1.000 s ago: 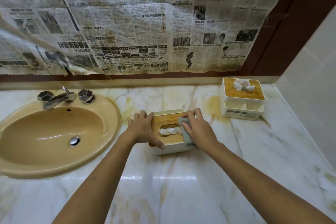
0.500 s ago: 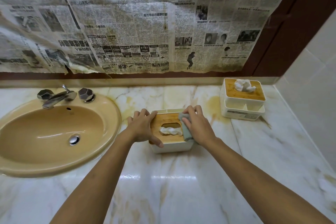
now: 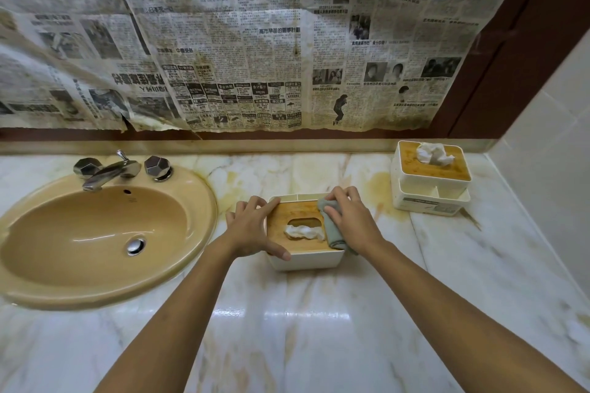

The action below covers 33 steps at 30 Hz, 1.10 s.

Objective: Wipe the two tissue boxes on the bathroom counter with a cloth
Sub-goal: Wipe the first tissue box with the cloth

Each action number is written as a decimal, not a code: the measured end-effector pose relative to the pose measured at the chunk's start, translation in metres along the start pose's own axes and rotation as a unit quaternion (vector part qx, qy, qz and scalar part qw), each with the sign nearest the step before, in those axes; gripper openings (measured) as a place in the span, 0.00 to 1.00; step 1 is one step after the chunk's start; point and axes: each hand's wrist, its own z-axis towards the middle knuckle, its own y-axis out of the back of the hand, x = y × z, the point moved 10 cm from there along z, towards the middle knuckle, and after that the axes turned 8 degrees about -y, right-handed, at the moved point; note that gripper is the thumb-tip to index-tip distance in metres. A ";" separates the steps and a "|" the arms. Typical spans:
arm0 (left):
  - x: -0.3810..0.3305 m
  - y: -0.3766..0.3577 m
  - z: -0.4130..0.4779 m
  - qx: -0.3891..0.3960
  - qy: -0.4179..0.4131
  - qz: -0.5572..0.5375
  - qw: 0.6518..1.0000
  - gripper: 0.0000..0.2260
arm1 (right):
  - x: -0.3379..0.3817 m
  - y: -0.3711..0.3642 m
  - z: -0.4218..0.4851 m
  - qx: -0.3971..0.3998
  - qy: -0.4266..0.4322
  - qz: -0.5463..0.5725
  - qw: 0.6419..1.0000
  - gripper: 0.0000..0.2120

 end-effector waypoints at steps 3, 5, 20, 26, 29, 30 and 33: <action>0.002 -0.001 -0.002 -0.015 -0.004 -0.020 1.000 0.66 | -0.004 -0.003 -0.020 0.021 0.041 0.017 0.999 0.05; 0.003 -0.001 -0.004 -0.027 -0.011 -0.042 0.999 0.65 | -0.007 0.000 -0.024 0.033 0.055 0.028 0.998 0.05; 0.023 0.019 -0.010 -0.096 -0.012 -0.206 0.974 0.29 | -0.028 0.016 -0.032 0.061 -0.060 0.101 0.991 0.04; 0.030 0.018 -0.007 -0.155 0.052 -0.217 0.962 0.11 | -0.021 0.013 -0.044 0.136 -0.064 0.107 0.983 0.03; 0.024 0.012 -0.003 -0.173 0.066 -0.238 0.953 0.11 | -0.016 0.029 -0.038 0.040 -0.063 0.165 0.984 0.03; 0.022 0.011 -0.002 -0.179 0.064 -0.236 0.953 0.12 | -0.013 0.033 -0.036 0.006 -0.060 0.167 0.984 0.03; 0.016 0.010 0.004 -0.194 0.061 -0.219 0.954 0.13 | -0.003 0.030 -0.043 -0.039 -0.053 0.161 0.985 0.06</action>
